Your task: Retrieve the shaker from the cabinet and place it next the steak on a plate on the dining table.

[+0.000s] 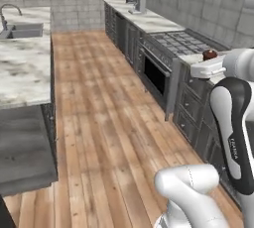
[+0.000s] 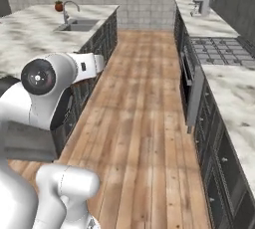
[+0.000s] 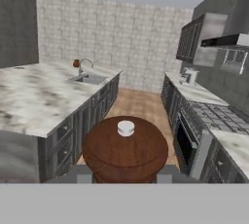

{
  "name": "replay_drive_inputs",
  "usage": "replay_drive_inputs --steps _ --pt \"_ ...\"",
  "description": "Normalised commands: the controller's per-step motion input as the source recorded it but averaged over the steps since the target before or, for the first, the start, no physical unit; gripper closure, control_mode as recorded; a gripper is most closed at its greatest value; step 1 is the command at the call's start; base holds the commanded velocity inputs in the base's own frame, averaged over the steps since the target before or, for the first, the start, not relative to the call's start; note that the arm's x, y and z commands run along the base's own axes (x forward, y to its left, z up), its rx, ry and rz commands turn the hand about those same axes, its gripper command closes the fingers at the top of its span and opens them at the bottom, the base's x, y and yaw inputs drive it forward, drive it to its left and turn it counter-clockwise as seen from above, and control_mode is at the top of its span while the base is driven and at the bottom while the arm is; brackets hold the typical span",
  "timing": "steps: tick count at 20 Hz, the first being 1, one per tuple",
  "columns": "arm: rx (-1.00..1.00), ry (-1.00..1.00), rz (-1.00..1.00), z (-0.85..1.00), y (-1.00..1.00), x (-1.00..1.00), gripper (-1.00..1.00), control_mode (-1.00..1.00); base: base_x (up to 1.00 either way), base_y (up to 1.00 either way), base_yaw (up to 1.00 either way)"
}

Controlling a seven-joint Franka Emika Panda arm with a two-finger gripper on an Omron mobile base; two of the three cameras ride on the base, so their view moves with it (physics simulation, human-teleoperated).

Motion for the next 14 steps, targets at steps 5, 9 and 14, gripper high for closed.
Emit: replay_drive_inputs --steps 5,9,14 --pt "0.00 0.00 0.00 0.00 0.00 0.00 1.00 1.00 0.32 0.08 0.48" --pt "0.00 0.00 0.00 0.00 0.00 0.00 1.00 1.00 0.56 0.09 0.51" --pt "0.00 0.00 0.00 0.00 0.00 0.00 1.00 1.00 0.57 0.09 0.54"
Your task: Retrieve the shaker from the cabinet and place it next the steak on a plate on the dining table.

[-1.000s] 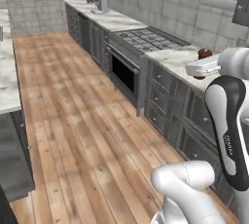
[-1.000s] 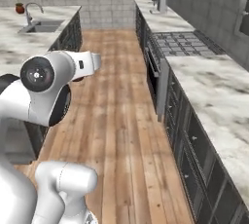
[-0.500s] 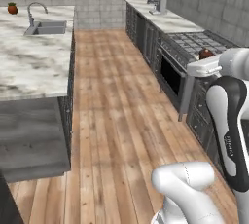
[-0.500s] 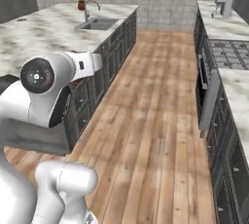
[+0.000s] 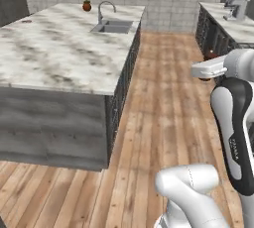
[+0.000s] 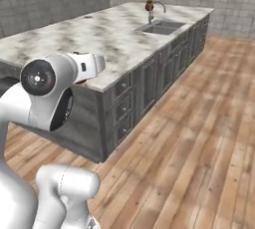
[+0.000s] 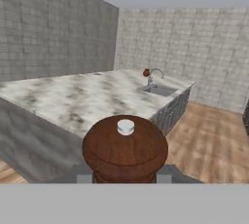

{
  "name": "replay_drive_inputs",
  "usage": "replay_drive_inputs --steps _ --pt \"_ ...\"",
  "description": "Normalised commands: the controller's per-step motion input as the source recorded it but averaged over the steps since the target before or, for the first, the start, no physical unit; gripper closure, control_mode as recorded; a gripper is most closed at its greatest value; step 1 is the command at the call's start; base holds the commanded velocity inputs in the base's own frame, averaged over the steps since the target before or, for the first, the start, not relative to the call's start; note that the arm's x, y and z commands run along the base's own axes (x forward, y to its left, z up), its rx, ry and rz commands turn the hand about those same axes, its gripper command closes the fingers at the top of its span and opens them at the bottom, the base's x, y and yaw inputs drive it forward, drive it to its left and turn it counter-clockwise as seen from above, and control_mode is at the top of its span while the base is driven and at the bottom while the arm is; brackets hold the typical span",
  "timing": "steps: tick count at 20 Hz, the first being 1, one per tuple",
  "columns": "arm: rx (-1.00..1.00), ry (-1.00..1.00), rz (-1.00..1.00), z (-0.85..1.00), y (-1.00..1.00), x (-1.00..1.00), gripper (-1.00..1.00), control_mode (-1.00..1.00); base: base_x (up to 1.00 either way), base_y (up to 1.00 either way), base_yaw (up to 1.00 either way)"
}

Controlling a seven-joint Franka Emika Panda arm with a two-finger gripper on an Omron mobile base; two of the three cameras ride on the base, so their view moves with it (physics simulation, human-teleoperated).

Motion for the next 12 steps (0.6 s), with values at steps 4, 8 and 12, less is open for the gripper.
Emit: replay_drive_inputs --steps 4,8,12 --pt "0.00 0.00 0.00 0.00 0.00 0.00 1.00 1.00 0.50 0.05 0.58" --pt "0.00 0.00 0.00 0.00 0.00 0.00 1.00 1.00 0.63 0.28 0.56" --pt "0.00 0.00 0.00 0.00 0.00 0.00 1.00 1.00 0.77 0.32 0.55"
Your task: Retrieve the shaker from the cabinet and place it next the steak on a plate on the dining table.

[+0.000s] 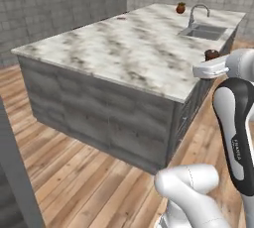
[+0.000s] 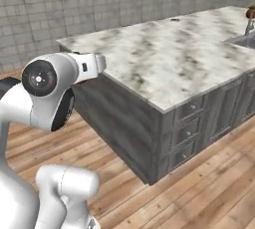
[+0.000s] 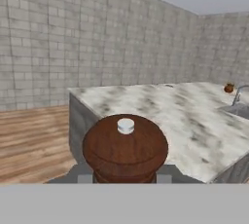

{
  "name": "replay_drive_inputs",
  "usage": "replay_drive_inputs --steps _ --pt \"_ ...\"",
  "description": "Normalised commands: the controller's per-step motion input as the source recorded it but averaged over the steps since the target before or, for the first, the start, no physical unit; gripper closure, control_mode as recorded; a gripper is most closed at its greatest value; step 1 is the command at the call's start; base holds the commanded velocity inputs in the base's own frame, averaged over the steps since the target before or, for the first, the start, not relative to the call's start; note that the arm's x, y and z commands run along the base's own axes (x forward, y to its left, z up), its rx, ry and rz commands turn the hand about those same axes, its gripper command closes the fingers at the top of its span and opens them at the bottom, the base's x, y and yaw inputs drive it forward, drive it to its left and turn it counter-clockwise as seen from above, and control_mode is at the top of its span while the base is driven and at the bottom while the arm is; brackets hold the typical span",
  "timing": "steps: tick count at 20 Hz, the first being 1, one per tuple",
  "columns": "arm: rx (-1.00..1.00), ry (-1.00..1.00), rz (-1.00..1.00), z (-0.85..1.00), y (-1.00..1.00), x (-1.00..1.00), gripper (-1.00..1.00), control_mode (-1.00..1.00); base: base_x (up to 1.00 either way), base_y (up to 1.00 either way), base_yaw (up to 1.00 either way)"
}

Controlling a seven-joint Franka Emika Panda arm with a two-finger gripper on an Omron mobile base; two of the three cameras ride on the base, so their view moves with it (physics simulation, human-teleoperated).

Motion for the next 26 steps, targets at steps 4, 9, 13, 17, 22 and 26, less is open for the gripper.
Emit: replay_drive_inputs --steps 4,9,13,17,22,26 --pt "0.00 0.00 0.00 0.00 0.00 0.00 1.00 1.00 0.83 0.33 0.57" --pt "0.00 0.00 0.00 0.00 0.00 0.00 1.00 1.00 0.95 0.20 0.55" --pt "0.00 0.00 0.00 0.00 0.00 0.00 1.00 1.00 1.00 0.02 0.49" --pt "0.00 0.00 0.00 0.00 0.00 0.00 1.00 1.00 1.00 0.00 0.45" --pt "0.00 0.00 0.00 0.00 0.00 0.00 1.00 1.00 1.00 -0.04 0.38" --pt "0.00 0.00 0.00 0.00 0.00 0.00 1.00 1.00 1.00 -0.39 0.24"
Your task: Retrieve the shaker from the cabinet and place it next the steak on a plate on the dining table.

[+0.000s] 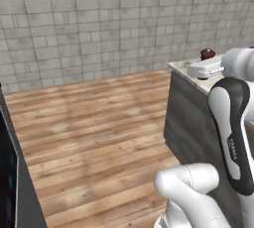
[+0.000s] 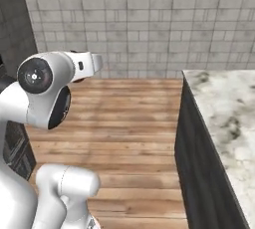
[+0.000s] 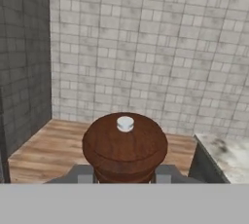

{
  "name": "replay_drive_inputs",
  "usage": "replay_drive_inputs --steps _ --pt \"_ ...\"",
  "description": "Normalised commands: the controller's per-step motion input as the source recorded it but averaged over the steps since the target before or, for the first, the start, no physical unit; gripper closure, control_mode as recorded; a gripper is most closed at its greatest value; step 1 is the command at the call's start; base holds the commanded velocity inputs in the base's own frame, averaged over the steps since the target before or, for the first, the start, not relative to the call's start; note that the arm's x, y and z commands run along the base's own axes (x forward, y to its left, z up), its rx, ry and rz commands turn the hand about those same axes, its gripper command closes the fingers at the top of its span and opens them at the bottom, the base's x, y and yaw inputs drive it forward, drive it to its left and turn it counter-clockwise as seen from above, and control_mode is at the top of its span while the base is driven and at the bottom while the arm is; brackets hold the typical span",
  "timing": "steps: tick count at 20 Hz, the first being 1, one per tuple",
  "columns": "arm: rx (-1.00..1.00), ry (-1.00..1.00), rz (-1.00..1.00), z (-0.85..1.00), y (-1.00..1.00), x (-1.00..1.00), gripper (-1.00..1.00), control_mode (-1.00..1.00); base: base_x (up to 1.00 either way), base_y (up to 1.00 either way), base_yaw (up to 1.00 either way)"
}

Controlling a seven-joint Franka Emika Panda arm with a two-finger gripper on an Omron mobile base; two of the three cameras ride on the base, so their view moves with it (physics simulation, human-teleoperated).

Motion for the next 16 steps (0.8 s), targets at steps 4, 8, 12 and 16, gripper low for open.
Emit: replay_drive_inputs --steps 4,8,12,16 --pt "0.00 0.00 0.00 0.00 0.00 0.00 1.00 1.00 1.00 -0.35 0.06" --pt "0.00 0.00 0.00 0.00 0.00 0.00 1.00 1.00 1.00 -0.45 0.00" --pt "0.00 0.00 0.00 0.00 0.00 0.00 1.00 1.00 1.00 -0.27 0.00" --pt "0.00 0.00 0.00 0.00 0.00 0.00 1.00 1.00 1.00 -0.01 0.00"
